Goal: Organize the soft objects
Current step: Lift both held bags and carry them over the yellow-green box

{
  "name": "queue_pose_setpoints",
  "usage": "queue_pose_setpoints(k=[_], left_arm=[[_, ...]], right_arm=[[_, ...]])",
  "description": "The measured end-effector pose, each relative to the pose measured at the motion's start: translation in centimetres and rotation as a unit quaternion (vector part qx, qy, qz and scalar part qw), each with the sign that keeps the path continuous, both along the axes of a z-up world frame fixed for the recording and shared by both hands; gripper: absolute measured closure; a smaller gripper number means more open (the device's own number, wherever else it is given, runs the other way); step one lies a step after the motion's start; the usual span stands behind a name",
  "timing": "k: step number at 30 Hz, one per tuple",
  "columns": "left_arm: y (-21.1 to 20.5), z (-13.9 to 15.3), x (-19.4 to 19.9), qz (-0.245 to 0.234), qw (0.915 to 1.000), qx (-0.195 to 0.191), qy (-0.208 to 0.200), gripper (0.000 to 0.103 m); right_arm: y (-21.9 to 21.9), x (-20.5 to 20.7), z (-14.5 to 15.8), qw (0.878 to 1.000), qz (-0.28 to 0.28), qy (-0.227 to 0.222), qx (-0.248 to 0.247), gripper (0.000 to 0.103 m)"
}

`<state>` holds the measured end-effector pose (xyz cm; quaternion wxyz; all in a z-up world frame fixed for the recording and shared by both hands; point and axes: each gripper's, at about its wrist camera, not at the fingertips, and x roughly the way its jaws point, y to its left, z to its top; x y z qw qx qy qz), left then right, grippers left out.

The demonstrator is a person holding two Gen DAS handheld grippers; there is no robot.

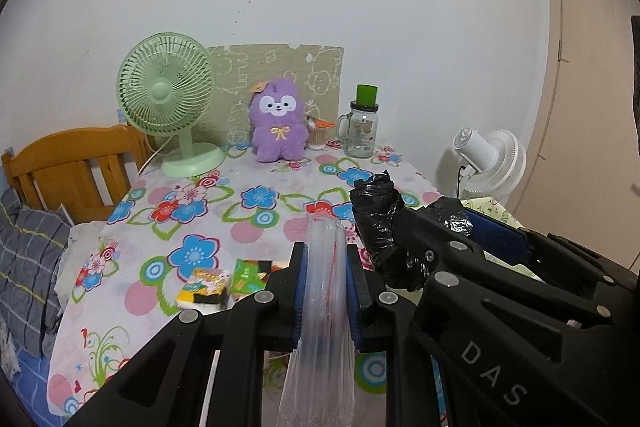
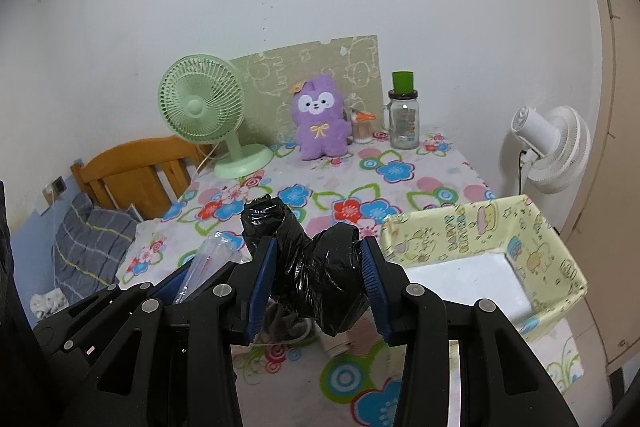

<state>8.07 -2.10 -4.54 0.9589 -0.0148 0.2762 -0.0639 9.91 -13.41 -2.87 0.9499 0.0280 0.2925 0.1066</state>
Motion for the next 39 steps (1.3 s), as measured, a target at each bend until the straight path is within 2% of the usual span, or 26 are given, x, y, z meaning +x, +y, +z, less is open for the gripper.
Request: queue_pose_setpoints(k=[22, 32, 39], left_arm=[[-8.3, 0.6, 2.8, -0.025, 0.9997, -0.001, 0.001, 0.087], [-11.8, -0.5, 4.8, -0.040, 0.9991, -0.004, 0.012, 0.086], [-13.1, -1.9, 7.0, -0.041, 0.9984, -0.009, 0.038, 0.086]], right_arm=[[-8.6, 2.3, 0.8, 0.999, -0.033, -0.006, -0.007, 0.057], [-12.3, 3.8, 0.1, 0.999, -0.052, 0.003, -0.007, 0.057], [-13.7, 5.4, -1.1, 0.998, -0.055, 0.021, -0.005, 0.057]])
